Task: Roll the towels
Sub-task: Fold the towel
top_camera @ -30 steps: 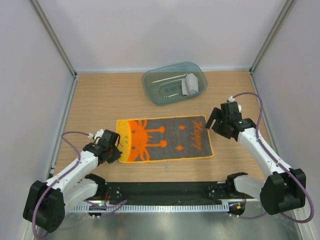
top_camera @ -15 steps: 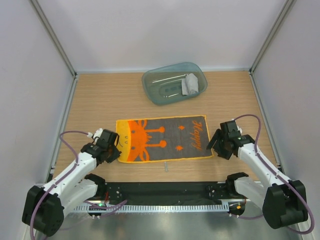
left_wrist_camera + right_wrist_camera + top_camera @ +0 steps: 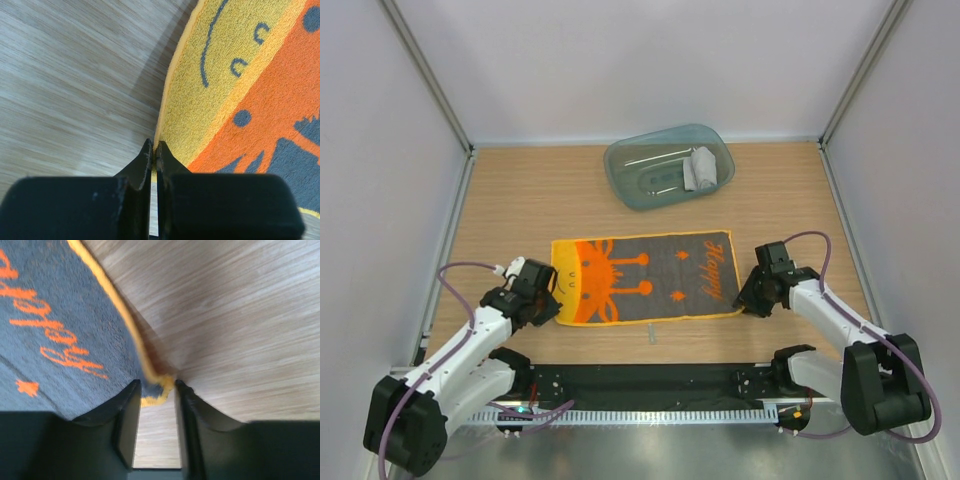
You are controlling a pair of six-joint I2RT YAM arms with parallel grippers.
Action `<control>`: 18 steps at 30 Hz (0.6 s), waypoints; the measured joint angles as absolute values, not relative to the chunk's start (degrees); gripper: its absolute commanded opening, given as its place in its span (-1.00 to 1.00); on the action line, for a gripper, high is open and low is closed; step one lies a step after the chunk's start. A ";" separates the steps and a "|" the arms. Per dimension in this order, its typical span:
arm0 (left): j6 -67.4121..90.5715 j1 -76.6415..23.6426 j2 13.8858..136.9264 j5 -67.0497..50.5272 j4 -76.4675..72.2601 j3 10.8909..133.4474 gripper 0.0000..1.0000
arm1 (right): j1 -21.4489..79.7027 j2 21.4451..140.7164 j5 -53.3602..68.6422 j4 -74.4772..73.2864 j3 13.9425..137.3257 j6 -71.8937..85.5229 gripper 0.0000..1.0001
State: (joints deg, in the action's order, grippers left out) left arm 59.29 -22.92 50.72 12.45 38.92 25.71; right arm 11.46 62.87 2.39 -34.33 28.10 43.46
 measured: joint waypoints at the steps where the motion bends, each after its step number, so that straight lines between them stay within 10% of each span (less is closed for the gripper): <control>1: 59.31 -22.92 50.68 12.43 38.94 25.71 -1.00 | 11.46 63.13 2.31 -33.95 28.14 43.55 -0.37; 7: 59.29 -22.92 50.06 12.40 39.51 25.85 -0.99 | 11.46 63.77 2.63 -33.41 28.12 43.46 -0.89; 18: 60.12 -22.92 45.32 9.45 43.68 29.08 -0.99 | 11.46 50.11 3.38 -42.89 30.22 43.51 -0.98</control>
State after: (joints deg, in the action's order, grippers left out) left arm 60.12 -22.92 45.32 9.45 43.68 29.08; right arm 11.46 50.11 3.38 -42.89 30.22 43.51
